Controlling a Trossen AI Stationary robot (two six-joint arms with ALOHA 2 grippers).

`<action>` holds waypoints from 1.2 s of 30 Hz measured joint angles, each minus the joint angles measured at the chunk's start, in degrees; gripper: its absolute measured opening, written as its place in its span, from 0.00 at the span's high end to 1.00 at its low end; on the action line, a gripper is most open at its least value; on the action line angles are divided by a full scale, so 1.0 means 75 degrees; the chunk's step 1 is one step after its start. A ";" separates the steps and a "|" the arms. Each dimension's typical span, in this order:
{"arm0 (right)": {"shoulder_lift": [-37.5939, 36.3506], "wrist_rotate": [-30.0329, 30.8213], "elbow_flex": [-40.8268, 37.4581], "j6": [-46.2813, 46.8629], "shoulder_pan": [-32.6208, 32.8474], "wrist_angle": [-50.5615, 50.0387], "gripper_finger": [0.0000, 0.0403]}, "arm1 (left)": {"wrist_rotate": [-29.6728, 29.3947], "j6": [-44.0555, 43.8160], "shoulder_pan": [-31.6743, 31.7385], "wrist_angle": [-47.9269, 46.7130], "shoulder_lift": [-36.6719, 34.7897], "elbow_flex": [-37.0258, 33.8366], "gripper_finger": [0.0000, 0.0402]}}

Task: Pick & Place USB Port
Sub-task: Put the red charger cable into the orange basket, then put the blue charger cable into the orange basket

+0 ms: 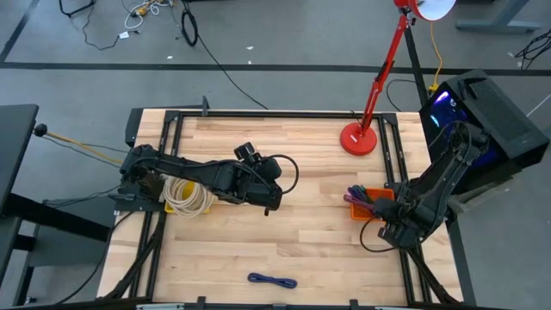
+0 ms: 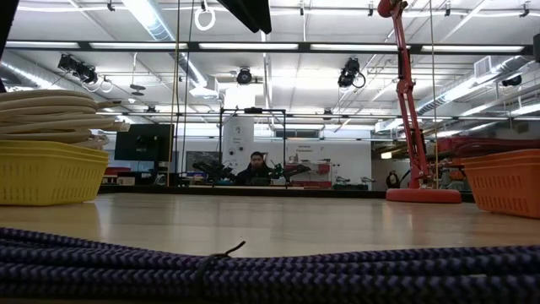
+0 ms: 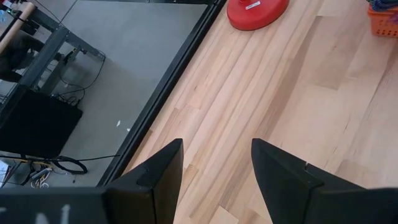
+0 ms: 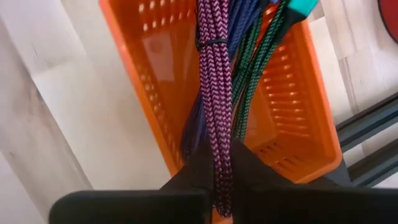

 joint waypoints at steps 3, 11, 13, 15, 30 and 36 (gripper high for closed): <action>0.0177 -0.0187 0.0000 -0.0222 0.0073 0.0003 0.97 | 0.0000 0.0000 0.0000 0.0000 0.0000 0.0000 0.51; 0.0464 -0.0328 0.0000 -0.0394 0.0139 0.0006 0.96 | 0.0000 -0.0002 0.0000 0.0000 0.0000 0.0000 0.51; 0.0510 -0.0331 0.0000 -0.0397 0.0139 0.0008 0.96 | 0.0000 -0.0003 0.0000 0.0000 0.0000 0.0000 0.51; 0.0530 -0.0329 0.0000 -0.0356 0.0139 0.0006 0.94 | 0.0000 -0.0003 0.0000 0.0000 0.0000 0.0000 0.51; 0.0529 -0.0334 0.0003 -0.0194 0.0139 -0.0029 0.66 | 0.0002 -0.0007 0.0001 0.0000 0.0000 0.0000 0.51; 0.0475 -0.0323 0.0010 -0.0170 0.0139 -0.0023 0.63 | 0.0001 -0.0009 0.0001 0.0003 0.0000 0.0000 0.51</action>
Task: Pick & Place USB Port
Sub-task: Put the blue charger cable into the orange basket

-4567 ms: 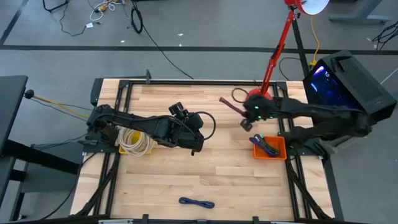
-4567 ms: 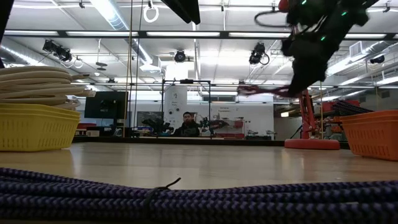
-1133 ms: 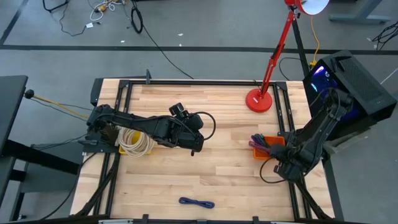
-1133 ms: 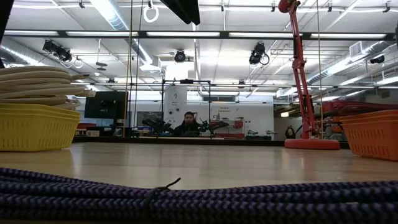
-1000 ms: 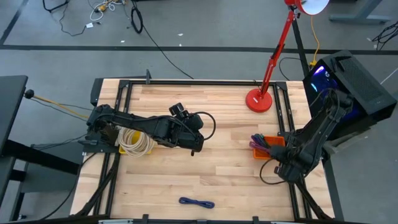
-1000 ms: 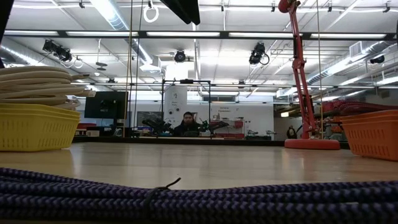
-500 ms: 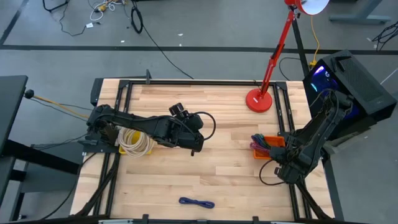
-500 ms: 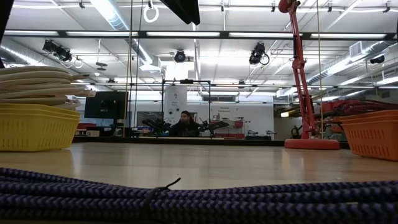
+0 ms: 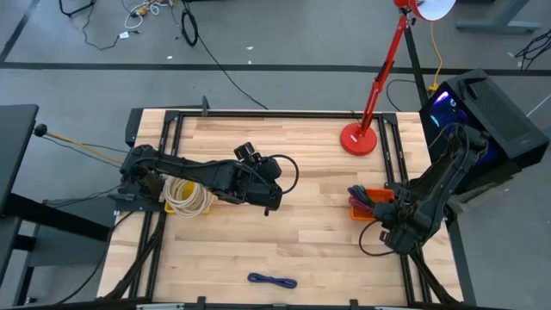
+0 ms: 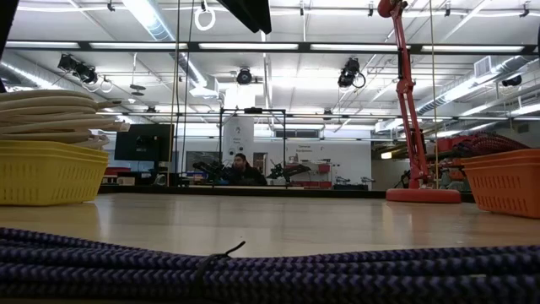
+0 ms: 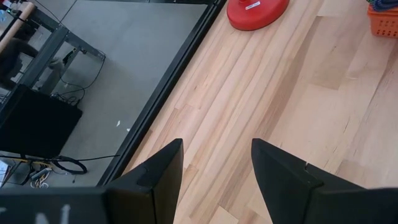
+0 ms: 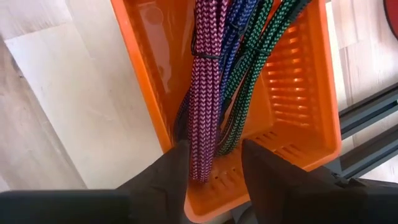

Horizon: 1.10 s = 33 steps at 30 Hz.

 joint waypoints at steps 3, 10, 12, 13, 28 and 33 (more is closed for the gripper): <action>-0.0194 0.0000 0.0002 0.0003 0.0000 -0.0003 0.64 | 0.0000 0.0000 -0.0001 0.0006 0.0000 0.0000 0.51; -0.0872 0.0324 0.0011 0.0115 -0.0006 -0.0096 0.68 | -0.0001 -0.0028 0.0000 0.0026 0.0000 0.0000 0.51; -0.1060 0.0519 0.0011 0.0052 -0.0019 -0.0096 0.70 | -0.0001 -0.0052 -0.0001 0.0026 0.0000 0.0002 0.51; -0.1150 0.0652 0.0011 -0.0005 -0.0043 -0.0094 0.70 | 0.0001 -0.0051 0.0001 0.0027 0.0000 0.0000 0.51; -0.2150 0.4010 0.0014 -0.5379 -0.0998 0.5834 0.55 | 0.2642 0.0640 -0.0445 0.0039 0.0904 -0.0006 0.51; -0.2097 0.4179 0.0014 -0.6959 -0.1035 0.7079 0.51 | 0.3858 0.0697 -0.1110 0.0351 0.1724 -0.0006 0.51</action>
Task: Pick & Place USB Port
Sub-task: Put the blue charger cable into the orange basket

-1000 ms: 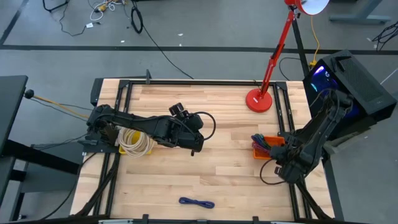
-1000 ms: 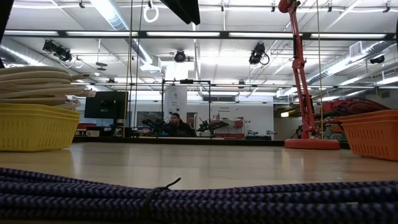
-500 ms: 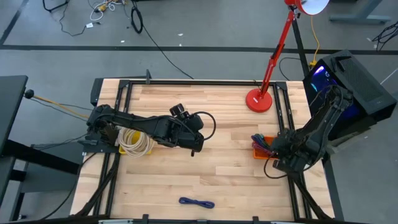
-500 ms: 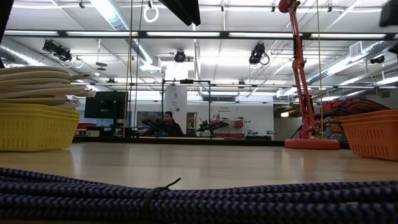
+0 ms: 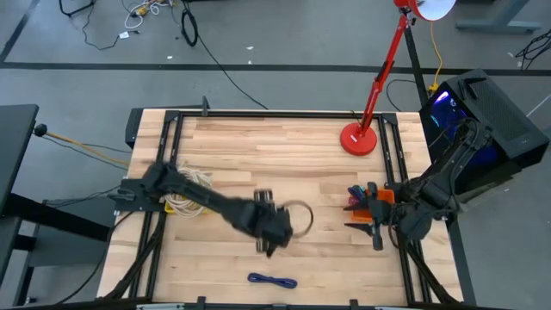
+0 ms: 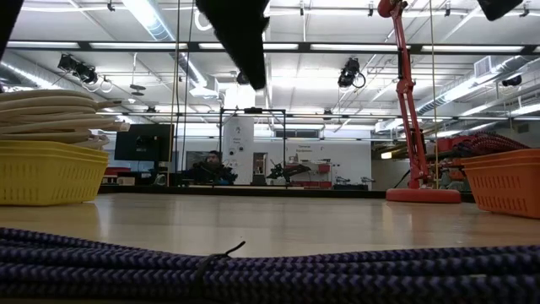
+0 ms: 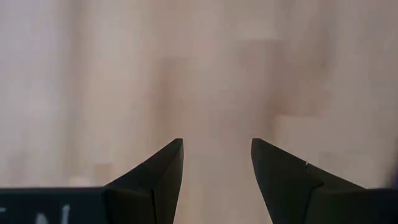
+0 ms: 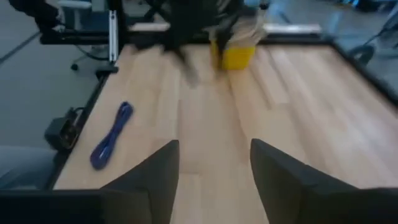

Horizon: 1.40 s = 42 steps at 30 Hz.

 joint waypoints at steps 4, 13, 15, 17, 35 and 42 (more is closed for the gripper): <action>0.0000 0.0426 0.0000 -0.0113 0.0000 -0.0053 0.51 | 0.0768 -0.0076 -0.0637 0.0492 0.0555 0.0000 0.51; 0.0003 0.0438 -0.0102 0.0274 -0.0006 -0.0060 0.53 | 0.1900 -0.1157 -0.1695 0.1579 0.1142 0.0000 0.51; 0.0003 0.0421 -0.0204 0.0383 -0.0006 0.0030 0.53 | 0.1868 -0.1426 -0.1862 0.1652 0.1155 0.0000 0.51; 0.0006 0.0383 -0.0284 0.0519 -0.0006 0.0020 0.53 | 0.1713 -0.1756 -0.1992 0.1754 0.1155 0.0000 0.51; 0.0019 -0.0045 -0.0399 0.0163 -0.0004 0.0730 0.53 | 0.2091 -0.2327 -0.1785 0.1904 0.1737 0.0022 0.51; 0.0017 -0.0040 -0.0399 -0.0123 -0.0004 0.0834 0.53 | 0.2512 -0.2284 -0.1687 0.2053 0.2015 0.0000 0.51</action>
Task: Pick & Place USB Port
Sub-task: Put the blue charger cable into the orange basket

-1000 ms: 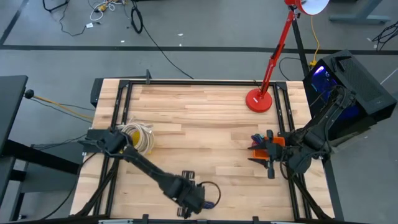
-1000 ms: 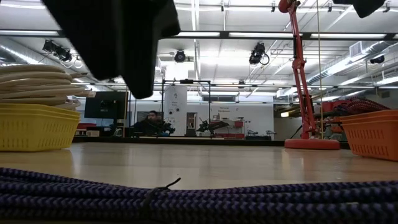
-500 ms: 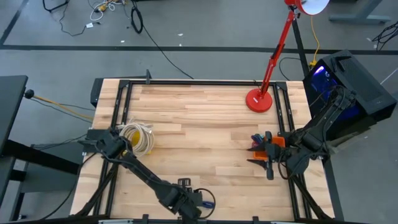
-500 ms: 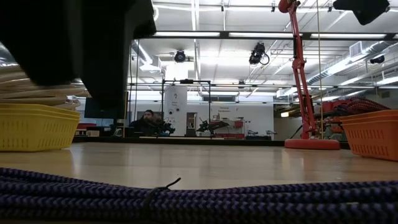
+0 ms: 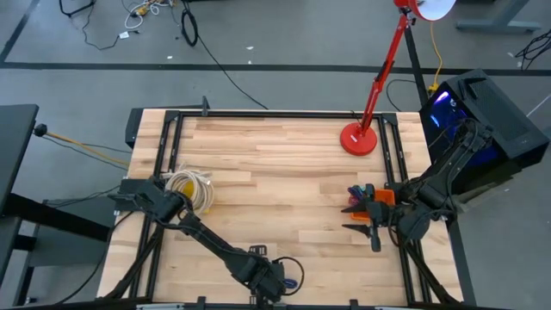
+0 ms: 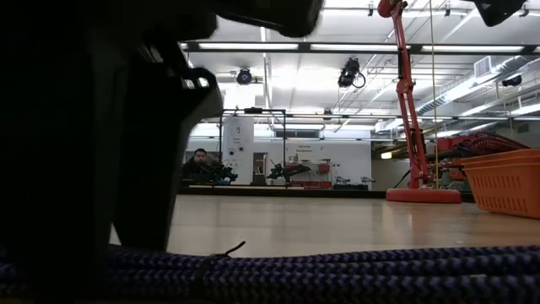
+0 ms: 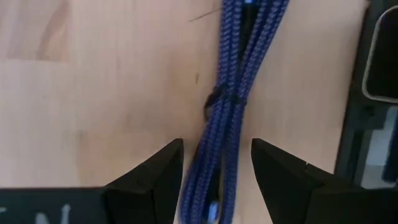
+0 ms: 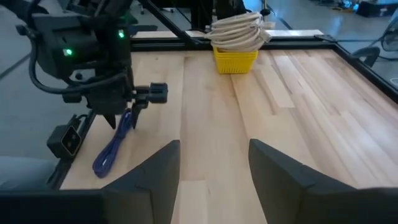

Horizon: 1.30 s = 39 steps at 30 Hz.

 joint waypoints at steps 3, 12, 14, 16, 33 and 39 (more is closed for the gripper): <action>0.0002 0.0003 -0.0003 -0.0089 0.0000 0.0045 0.53 | 0.0002 0.0056 0.0015 0.0072 0.0066 0.0011 0.51; 0.0003 0.0012 -0.0003 -0.0251 -0.0002 0.0045 0.53 | -0.0192 -0.0035 0.0142 -0.0105 0.0386 0.0036 0.84; 0.0003 0.0015 -0.0003 -0.0251 -0.0002 0.0012 0.53 | -0.0227 -0.0065 0.0179 -0.0106 0.0390 0.0036 0.93; 0.0003 0.0017 -0.0003 -0.0251 -0.0002 -0.0036 0.53 | -0.0314 -0.0062 0.0192 -0.0096 0.0396 0.0034 0.93; 0.0000 0.1506 -0.0003 -0.0172 -0.0002 -0.0923 0.53 | -0.5084 -0.0433 0.0485 -0.1394 -0.1499 -0.0032 0.93; -0.0003 0.2155 -0.0003 0.0100 -0.0002 -0.0991 0.53 | -0.8209 -0.0411 0.0460 -0.1316 -0.2405 -0.0003 0.93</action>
